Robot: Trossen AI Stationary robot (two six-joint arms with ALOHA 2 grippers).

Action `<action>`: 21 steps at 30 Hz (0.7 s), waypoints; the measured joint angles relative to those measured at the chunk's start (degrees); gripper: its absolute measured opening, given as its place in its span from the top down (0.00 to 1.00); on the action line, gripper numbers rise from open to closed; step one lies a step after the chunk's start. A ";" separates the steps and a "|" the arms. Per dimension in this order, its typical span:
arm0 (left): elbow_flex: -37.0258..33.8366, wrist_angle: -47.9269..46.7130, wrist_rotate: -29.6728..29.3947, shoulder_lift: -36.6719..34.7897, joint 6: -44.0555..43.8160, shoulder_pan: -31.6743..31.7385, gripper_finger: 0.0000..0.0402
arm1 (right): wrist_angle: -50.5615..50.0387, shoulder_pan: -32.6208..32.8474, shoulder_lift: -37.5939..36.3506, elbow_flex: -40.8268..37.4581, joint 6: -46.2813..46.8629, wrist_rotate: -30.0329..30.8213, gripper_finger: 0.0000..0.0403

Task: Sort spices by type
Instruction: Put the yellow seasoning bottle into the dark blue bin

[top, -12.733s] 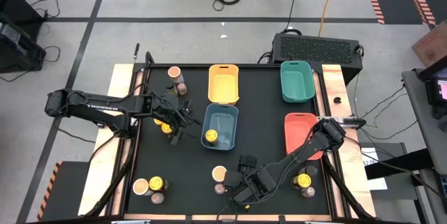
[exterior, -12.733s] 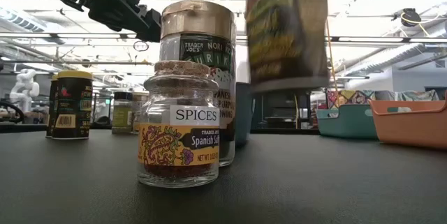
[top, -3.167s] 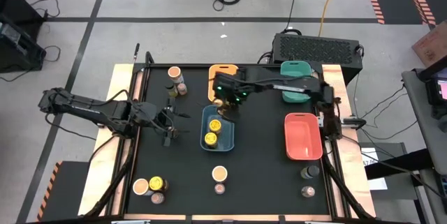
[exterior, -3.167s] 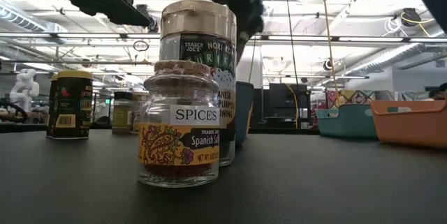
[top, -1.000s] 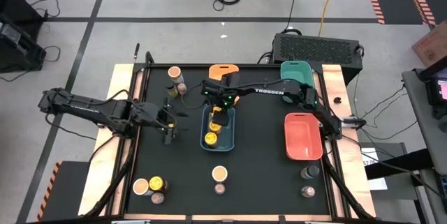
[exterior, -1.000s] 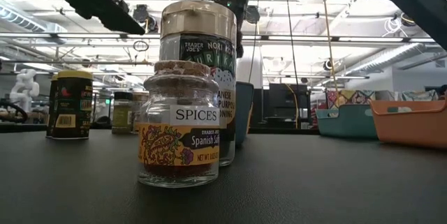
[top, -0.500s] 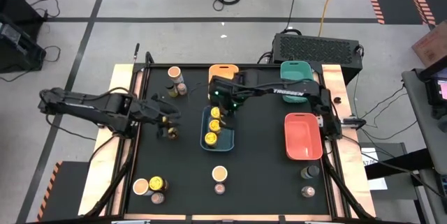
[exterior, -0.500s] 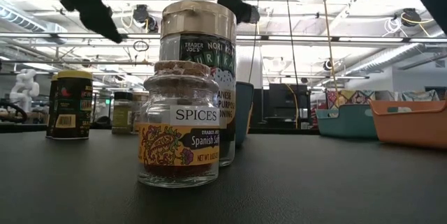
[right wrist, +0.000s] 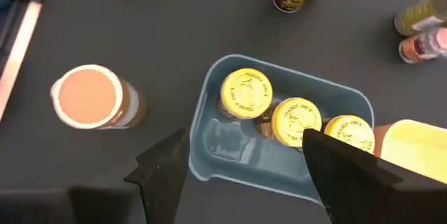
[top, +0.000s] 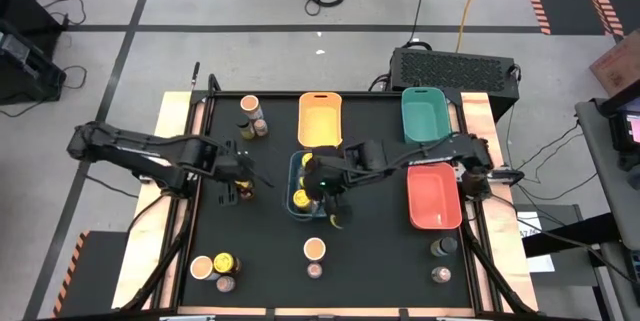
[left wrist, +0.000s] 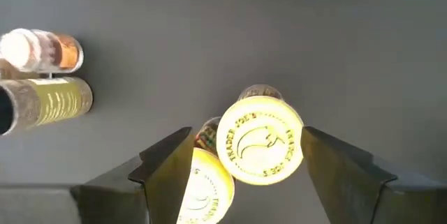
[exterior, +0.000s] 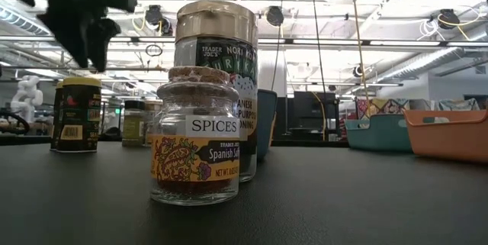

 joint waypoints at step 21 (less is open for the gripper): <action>-0.11 0.49 1.73 6.34 2.75 0.00 0.34 | 35.89 1.35 -26.05 -42.78 4.85 0.05 0.32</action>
